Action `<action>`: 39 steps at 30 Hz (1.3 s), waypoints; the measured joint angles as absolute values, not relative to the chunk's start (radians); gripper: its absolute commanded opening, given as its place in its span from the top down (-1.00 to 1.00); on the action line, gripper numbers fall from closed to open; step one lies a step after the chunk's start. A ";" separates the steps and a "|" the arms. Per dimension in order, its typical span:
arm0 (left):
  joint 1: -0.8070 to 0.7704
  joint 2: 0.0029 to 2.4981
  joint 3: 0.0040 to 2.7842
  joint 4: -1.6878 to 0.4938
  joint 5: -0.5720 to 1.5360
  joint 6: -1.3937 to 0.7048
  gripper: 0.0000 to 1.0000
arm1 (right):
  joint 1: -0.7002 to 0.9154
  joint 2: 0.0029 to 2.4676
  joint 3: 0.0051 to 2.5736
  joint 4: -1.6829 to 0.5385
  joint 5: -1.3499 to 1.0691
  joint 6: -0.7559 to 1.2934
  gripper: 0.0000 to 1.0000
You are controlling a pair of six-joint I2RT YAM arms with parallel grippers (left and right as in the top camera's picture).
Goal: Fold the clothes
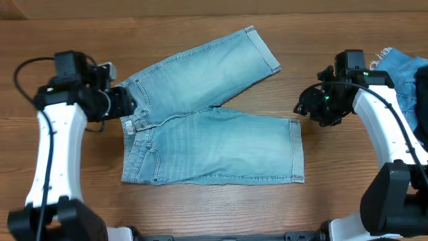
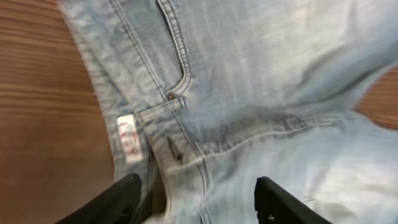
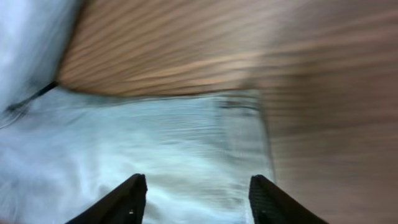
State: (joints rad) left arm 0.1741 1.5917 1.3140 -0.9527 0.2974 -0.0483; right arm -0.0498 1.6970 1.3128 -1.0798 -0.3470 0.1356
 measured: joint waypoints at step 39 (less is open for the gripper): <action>0.188 2.119 1.453 -0.253 0.138 -0.185 -0.76 | -0.050 1.697 1.314 -1.024 -0.389 0.111 -0.54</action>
